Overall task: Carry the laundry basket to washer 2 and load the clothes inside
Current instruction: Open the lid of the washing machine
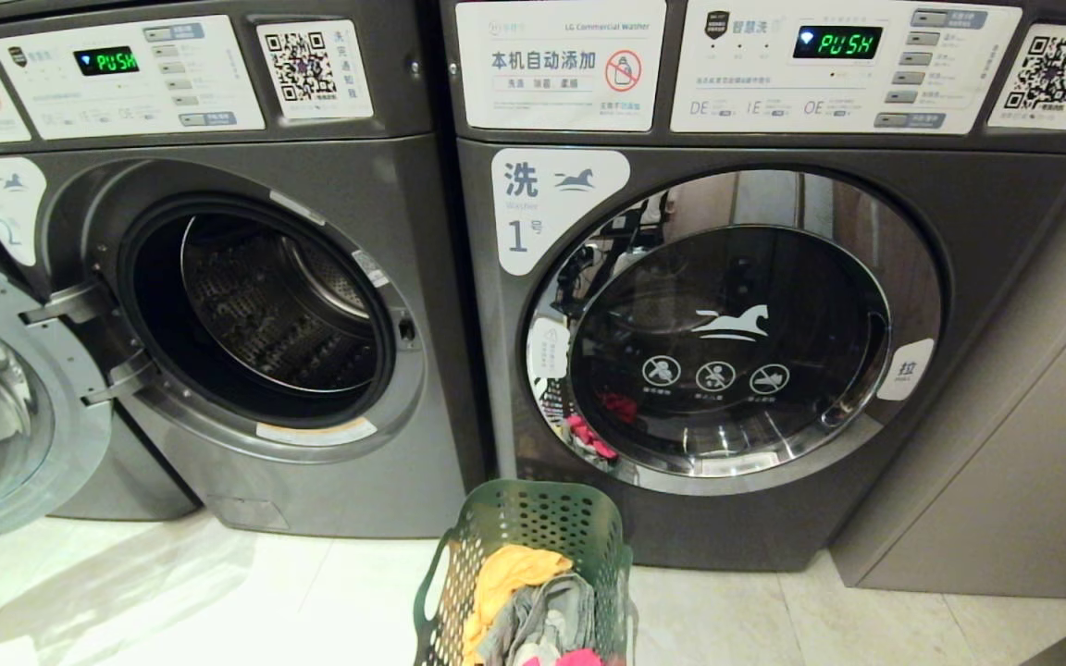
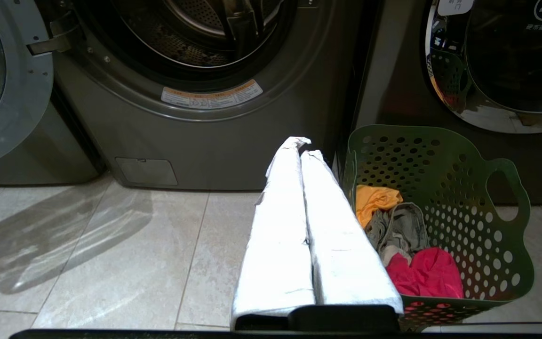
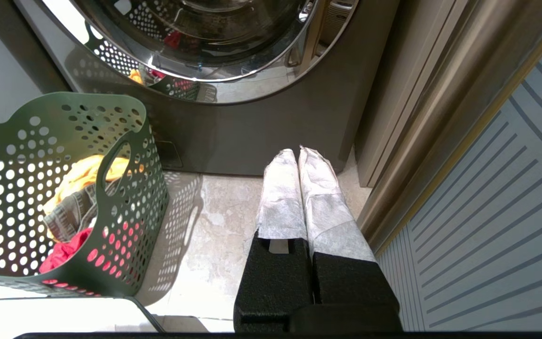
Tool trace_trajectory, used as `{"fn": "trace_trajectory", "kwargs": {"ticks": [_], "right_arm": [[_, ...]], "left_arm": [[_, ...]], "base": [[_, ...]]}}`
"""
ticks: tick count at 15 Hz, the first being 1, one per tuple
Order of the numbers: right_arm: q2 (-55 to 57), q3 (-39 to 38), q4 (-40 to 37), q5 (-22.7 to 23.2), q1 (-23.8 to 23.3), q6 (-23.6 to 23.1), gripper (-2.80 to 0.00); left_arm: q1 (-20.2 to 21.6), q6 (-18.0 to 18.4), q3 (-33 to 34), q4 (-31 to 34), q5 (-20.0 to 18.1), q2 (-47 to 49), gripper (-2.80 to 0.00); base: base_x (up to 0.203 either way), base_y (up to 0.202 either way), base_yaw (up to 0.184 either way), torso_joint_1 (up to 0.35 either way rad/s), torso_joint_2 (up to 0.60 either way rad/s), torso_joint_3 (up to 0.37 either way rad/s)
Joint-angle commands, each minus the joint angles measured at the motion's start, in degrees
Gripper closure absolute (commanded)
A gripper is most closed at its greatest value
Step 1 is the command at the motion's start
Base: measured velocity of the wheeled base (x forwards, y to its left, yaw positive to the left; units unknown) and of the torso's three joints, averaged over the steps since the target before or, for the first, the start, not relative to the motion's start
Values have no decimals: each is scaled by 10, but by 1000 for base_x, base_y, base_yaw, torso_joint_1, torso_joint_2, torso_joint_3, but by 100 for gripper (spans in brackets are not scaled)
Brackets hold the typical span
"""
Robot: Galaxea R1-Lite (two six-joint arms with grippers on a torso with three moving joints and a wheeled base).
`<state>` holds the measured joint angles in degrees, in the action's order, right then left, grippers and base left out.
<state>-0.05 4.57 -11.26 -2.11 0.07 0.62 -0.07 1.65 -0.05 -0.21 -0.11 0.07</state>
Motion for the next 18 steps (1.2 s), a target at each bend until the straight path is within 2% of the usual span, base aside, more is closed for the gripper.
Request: {"fn": "trace_trajectory", "kwargs": {"ticks": [1, 5, 9, 12, 18], "right_arm": [[0, 0, 0, 0, 0, 0, 0], [0, -4, 1, 3, 0, -10, 0], [0, -47, 121, 3, 0, -3, 0], [0, -46, 115, 3, 0, -5, 0], [0, -46, 116, 3, 0, -2, 0]], "left_arm": [[0, 0, 0, -1, 0, -2, 0], [0, 7, -2, 5, -4, -2, 0], [-1, 1, 0, -1, -1, -2, 0], [0, -9, 0, -1, 3, -2, 0], [0, -3, 0, 0, 1, -2, 0]], "base": [[0, 0, 0, 0, 0, 0], [0, 0, 0, 0, 0, 0], [0, 0, 0, 0, 0, 0], [0, 0, 0, 0, 0, 0], [0, 0, 0, 0, 0, 0]]}}
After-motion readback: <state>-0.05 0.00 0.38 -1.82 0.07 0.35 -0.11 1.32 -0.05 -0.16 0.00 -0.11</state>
